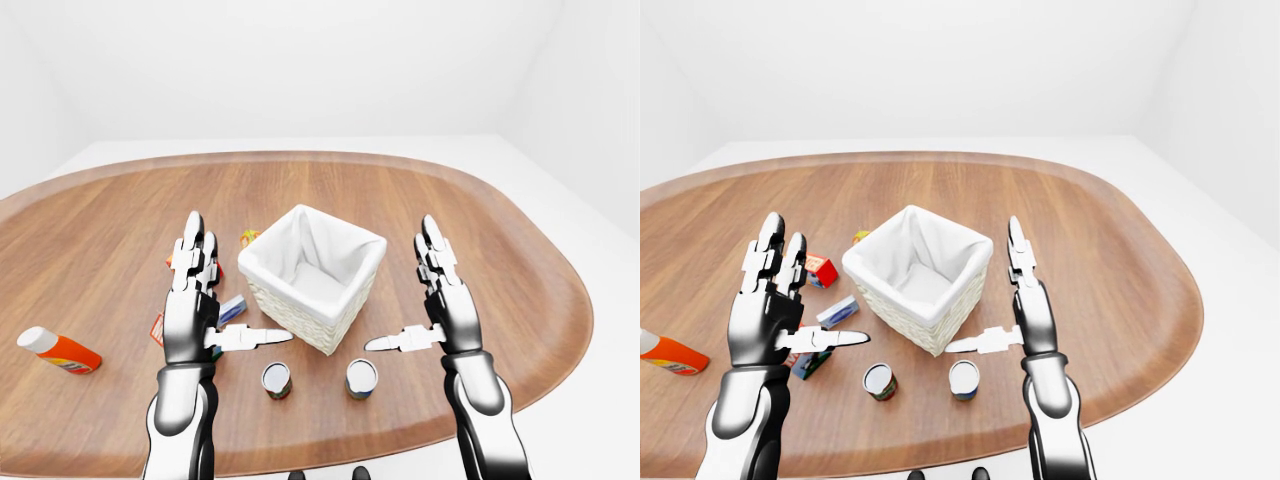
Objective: Pick up the alphabet soup, and put it in the basket.
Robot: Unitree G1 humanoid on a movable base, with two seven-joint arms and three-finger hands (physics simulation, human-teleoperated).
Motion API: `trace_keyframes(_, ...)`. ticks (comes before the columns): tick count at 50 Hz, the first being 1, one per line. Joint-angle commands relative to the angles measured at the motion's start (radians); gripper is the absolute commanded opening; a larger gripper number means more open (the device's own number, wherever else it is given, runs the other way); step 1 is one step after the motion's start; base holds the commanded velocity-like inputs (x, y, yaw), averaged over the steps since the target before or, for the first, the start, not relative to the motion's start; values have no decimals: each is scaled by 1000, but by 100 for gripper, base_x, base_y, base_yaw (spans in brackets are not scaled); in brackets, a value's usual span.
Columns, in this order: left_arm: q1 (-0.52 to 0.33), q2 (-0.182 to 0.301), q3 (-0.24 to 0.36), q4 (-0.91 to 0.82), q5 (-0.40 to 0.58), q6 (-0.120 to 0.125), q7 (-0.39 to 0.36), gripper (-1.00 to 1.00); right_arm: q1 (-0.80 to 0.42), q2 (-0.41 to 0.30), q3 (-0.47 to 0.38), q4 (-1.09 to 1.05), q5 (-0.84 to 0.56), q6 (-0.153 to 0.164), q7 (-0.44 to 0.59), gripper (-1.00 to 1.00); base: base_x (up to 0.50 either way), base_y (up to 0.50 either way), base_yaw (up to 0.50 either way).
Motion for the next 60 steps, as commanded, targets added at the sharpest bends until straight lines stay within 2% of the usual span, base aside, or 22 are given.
trace_keyframes(1,-1,0,0,1,1,-1,1,100,1,-1,1,10,-13,-8,-3,100,0,0,0)
trace_keyframes(13,5,-1,0,-10,0,2,2,100,29,1,9,26,-39,-18,-17,100,0,0,0)
trace_keyframes(19,8,-1,3,-19,-3,7,2,100,90,-6,11,37,-40,-43,-24,100,0,0,0)
trace_keyframes(25,9,-2,3,-24,-3,11,2,100,156,-11,16,71,-37,-43,-21,100,0,0,0)
trace_keyframes(47,8,-2,0,-21,3,8,4,100,254,-20,27,128,-28,-43,-22,100,0,0,0)
trace_keyframes(60,7,-2,0,-14,4,4,4,100,267,-31,52,193,-54,-43,-25,100,0,0,0)
